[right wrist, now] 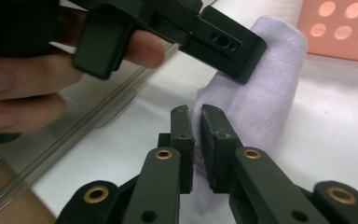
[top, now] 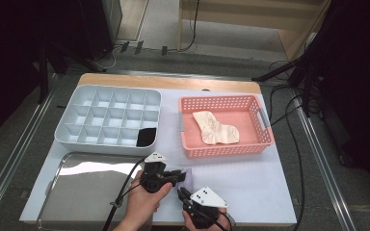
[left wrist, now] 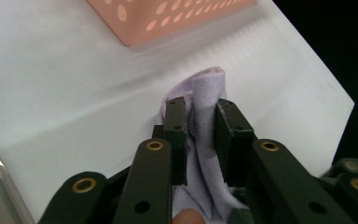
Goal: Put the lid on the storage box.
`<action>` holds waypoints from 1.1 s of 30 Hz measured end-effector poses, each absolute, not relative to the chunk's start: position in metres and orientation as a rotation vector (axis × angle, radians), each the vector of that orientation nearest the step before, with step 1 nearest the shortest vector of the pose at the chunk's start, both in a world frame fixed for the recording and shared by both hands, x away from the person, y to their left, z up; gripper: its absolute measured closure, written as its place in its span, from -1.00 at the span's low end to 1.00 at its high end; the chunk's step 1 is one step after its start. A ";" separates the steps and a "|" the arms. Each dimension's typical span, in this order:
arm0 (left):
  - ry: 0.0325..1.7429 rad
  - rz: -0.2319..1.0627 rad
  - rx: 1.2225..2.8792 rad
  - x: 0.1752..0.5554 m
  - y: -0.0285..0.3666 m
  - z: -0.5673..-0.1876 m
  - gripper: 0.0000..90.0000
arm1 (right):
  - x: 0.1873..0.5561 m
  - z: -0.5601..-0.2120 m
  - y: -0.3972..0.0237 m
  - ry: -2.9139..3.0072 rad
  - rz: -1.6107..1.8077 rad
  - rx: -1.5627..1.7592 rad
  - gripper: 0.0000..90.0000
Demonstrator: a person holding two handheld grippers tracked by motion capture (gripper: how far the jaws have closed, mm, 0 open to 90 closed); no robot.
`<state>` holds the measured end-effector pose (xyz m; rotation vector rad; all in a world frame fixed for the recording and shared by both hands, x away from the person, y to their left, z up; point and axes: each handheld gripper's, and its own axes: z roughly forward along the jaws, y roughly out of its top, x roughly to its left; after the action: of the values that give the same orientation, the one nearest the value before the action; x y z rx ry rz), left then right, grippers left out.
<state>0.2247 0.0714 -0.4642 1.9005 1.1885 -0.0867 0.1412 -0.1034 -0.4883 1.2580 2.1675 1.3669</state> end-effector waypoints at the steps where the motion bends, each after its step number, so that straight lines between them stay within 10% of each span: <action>1: 1.188 -0.081 1.900 0.225 0.072 -0.464 0.73 | 0.139 -0.487 -0.104 2.172 1.371 1.255 0.89; 12: 1.190 -0.088 1.904 0.225 0.074 -0.465 0.73 | 0.139 -0.480 -0.107 2.130 1.382 1.266 0.97; 20: 1.228 -0.085 1.890 0.230 0.077 -0.472 -0.05 | 0.144 -0.491 -0.101 2.154 1.336 1.245 1.00; 33: 1.252 -0.268 1.886 0.233 0.069 -0.480 0.26 | 0.144 -0.493 -0.105 2.159 1.374 1.274 1.00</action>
<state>0.2335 0.0695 -0.4802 1.8861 1.2523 -0.2682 0.1439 -0.1051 -0.4934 1.2738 2.1593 1.3735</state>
